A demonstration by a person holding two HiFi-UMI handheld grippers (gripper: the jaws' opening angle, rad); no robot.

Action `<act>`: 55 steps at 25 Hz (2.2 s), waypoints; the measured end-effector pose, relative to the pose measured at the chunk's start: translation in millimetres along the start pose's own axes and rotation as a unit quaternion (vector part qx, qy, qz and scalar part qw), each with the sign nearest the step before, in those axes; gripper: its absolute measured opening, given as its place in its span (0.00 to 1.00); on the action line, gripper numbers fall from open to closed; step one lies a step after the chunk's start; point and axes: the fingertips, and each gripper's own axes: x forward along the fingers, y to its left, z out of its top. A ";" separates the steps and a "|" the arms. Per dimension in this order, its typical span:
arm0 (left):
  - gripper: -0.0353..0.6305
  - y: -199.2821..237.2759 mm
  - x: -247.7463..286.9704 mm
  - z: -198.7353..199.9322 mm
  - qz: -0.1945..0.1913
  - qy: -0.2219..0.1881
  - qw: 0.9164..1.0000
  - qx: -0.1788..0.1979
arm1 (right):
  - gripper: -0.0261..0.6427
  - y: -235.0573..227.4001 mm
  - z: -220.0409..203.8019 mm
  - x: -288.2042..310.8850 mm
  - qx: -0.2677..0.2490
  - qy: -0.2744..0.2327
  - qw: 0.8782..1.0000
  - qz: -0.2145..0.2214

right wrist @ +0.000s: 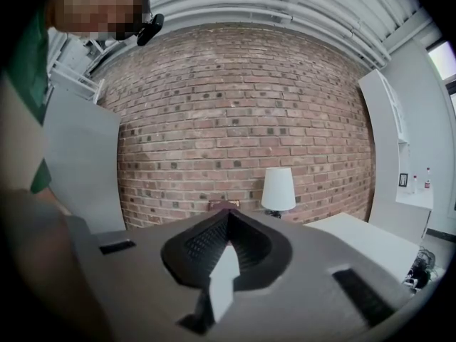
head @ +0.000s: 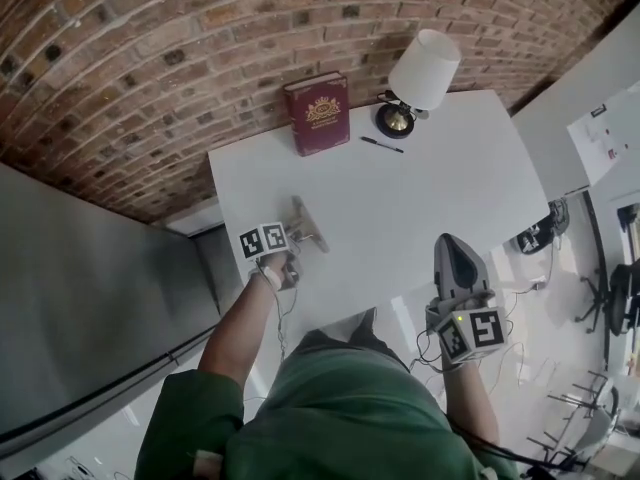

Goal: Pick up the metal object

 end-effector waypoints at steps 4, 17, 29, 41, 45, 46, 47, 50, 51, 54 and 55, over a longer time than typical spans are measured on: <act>0.14 3.8 3.5 -1.2 0.001 -0.010 1.000 -0.028 | 0.04 2.4 -6.2 -2.4 0.008 0.004 1.000 0.007; 0.09 -18.8 -16.9 2.5 0.023 -0.040 0.997 0.060 | 0.04 15.5 -10.8 3.9 -0.004 0.008 0.998 0.059; 0.09 -68.5 -46.6 6.9 -0.002 -0.093 0.992 0.090 | 0.04 7.2 -9.2 3.3 0.007 -0.004 0.996 0.094; 0.09 -176.2 -100.7 35.9 -0.071 -0.188 0.964 0.175 | 0.04 8.1 -3.5 4.5 0.006 -0.020 0.992 0.128; 0.09 -219.8 -131.5 48.0 -0.089 -0.232 0.943 0.222 | 0.04 10.7 3.0 5.5 0.004 -0.026 0.990 0.140; 0.09 -229.7 -137.9 48.9 -0.094 -0.239 0.937 0.236 | 0.04 11.4 4.7 6.1 0.002 -0.029 0.989 0.143; 0.09 -239.8 -144.7 50.2 -0.099 -0.247 0.931 0.249 | 0.04 12.4 6.1 7.0 0.000 -0.032 0.989 0.146; 0.09 -270.5 -166.2 54.5 -0.114 -0.272 0.911 0.289 | 0.04 15.7 10.8 10.1 0.000 -0.039 0.987 0.157; 0.09 -280.1 -173.0 55.1 -0.116 -0.279 0.903 0.305 | 0.04 17.0 13.0 10.9 -0.001 -0.041 0.986 0.160; 0.09 -305.7 -191.2 55.9 -0.115 -0.299 0.881 0.349 | 0.04 19.3 17.3 13.2 0.000 -0.045 0.985 0.167; 0.09 -313.2 -196.9 56.0 -0.114 -0.307 0.873 0.362 | 0.04 19.6 17.9 13.9 0.000 -0.046 0.985 0.168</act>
